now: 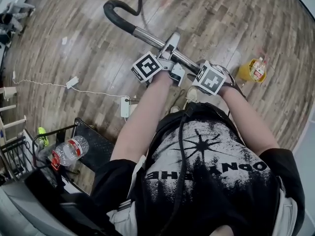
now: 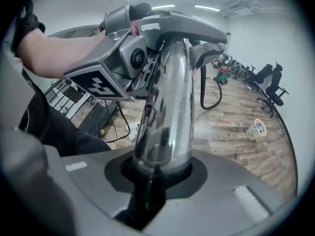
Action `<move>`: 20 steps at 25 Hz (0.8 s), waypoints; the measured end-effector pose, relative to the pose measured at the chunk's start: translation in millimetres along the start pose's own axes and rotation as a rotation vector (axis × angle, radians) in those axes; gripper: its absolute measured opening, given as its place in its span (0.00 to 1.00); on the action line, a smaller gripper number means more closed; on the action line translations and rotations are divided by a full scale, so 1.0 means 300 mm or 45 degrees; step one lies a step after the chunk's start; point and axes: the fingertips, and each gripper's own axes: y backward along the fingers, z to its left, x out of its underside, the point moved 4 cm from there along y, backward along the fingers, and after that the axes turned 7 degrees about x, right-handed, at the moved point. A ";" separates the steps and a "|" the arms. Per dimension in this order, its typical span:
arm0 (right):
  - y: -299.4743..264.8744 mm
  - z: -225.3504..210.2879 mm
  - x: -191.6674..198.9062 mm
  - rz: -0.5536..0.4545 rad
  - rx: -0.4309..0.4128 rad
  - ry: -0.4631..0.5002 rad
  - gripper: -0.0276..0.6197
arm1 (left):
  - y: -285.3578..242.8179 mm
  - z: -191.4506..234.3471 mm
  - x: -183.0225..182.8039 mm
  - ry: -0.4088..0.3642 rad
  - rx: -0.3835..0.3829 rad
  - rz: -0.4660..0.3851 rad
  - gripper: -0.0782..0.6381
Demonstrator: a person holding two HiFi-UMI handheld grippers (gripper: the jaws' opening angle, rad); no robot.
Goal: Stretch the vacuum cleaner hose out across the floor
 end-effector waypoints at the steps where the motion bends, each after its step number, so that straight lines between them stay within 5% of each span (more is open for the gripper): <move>1: 0.002 0.020 0.003 0.011 0.019 -0.014 0.19 | 0.018 -0.005 0.005 0.007 0.004 -0.001 0.17; 8: 0.036 0.108 0.032 0.074 0.208 -0.018 0.16 | 0.111 -0.044 0.054 0.061 0.028 -0.022 0.17; 20: 0.099 0.269 0.092 0.039 0.208 0.007 0.16 | 0.239 -0.155 0.152 0.019 0.022 -0.038 0.17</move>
